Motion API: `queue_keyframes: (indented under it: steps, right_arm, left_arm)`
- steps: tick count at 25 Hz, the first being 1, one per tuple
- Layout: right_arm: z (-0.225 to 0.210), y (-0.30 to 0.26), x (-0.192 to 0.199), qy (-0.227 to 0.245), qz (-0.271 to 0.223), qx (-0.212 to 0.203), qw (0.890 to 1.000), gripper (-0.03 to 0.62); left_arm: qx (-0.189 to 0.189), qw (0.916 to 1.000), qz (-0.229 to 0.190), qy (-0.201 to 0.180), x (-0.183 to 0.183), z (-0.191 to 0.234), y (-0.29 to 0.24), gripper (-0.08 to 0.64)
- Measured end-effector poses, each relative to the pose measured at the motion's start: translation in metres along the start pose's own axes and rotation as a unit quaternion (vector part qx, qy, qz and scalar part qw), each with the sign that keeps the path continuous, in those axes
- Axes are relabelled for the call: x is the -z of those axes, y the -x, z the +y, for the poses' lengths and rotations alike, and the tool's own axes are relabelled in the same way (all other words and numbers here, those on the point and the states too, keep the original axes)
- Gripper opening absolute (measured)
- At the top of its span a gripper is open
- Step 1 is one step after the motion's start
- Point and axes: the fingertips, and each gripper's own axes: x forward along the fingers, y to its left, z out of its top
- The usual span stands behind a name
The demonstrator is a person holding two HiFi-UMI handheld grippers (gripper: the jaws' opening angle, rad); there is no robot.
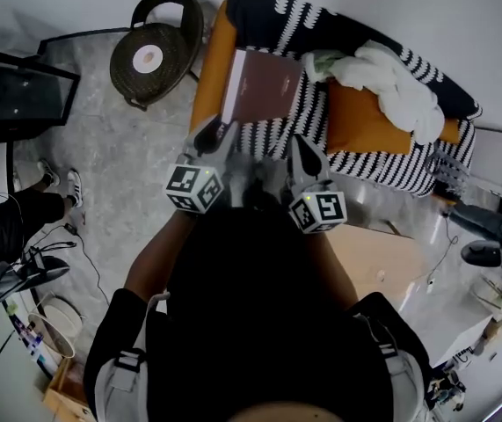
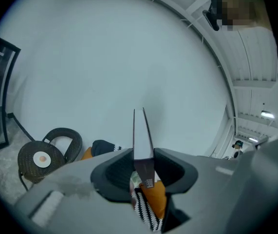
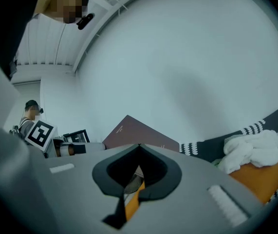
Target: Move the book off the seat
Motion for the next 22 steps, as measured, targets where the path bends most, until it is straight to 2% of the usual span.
queue_keyframes:
  steps: [10, 16, 22]
  right_arm:
    - [0.023, 0.006, -0.032, 0.042, -0.034, -0.025, 0.998, 0.008]
    - [0.031, 0.019, -0.039, 0.052, -0.042, -0.027, 0.997, 0.008]
    - [0.032, 0.027, -0.036, 0.056, -0.041, -0.032, 0.997, 0.008]
  left_arm:
    - [0.013, 0.9989, -0.041, -0.016, -0.028, -0.015, 0.027, 0.143]
    - [0.011, 0.9986, -0.050, -0.015, -0.032, -0.023, 0.049, 0.143]
    - [0.013, 0.9989, -0.044, -0.015, -0.023, -0.029, 0.050, 0.143]
